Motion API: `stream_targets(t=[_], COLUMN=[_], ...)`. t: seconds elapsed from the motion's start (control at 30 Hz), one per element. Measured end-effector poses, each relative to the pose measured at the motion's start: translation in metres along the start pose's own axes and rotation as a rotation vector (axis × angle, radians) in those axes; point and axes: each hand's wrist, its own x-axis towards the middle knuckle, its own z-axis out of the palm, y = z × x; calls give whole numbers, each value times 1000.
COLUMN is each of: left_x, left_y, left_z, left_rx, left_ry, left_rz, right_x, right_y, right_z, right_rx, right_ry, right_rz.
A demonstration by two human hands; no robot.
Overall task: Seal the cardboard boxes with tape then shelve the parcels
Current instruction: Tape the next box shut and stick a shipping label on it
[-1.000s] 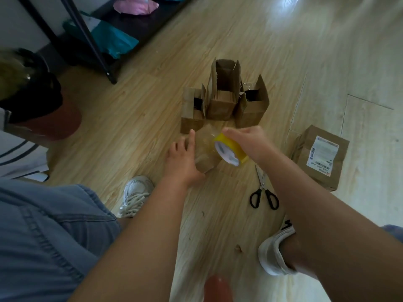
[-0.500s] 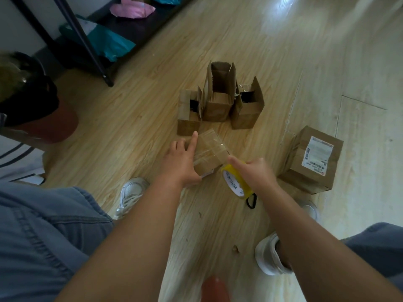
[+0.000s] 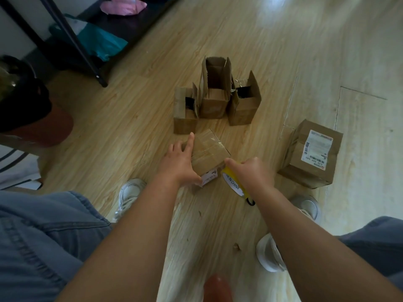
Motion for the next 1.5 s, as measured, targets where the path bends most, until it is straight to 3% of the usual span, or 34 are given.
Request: stream_targets(t=[0.17, 0.33, 0.4, 0.63, 0.83, 1.0, 1.13, 1.33, 1.5], left_x=[9, 16, 16, 22, 13, 7, 17, 21, 29], left_y=[-3, 16, 21, 20, 13, 0, -3, -5, -10], left_z=[-5, -2, 7, 14, 11, 17, 4, 0, 1], left_rx=[-70, 18, 26, 55, -141, -17, -171, -726, -842], left_ry=[-137, 82, 54, 9, 23, 91, 74, -155, -182], left_rz=[-59, 151, 191, 160, 83, 28, -3, -130, -157], right_x=[3, 1, -1, 0, -1, 2, 1, -2, -1], right_y=[-5, -2, -2, -5, -5, -8, -9, -8, -16], right_z=[4, 6, 5, 6, 4, 2, -9, -31, -35], right_rx=[-9, 8, 12, 111, 113, 79, 165, 380, 399], right_ry=[-1, 5, 2, -28, -53, -110, -168, -185, -224], right_rz=[35, 28, 20, 29, 26, 36, -17, -167, -242])
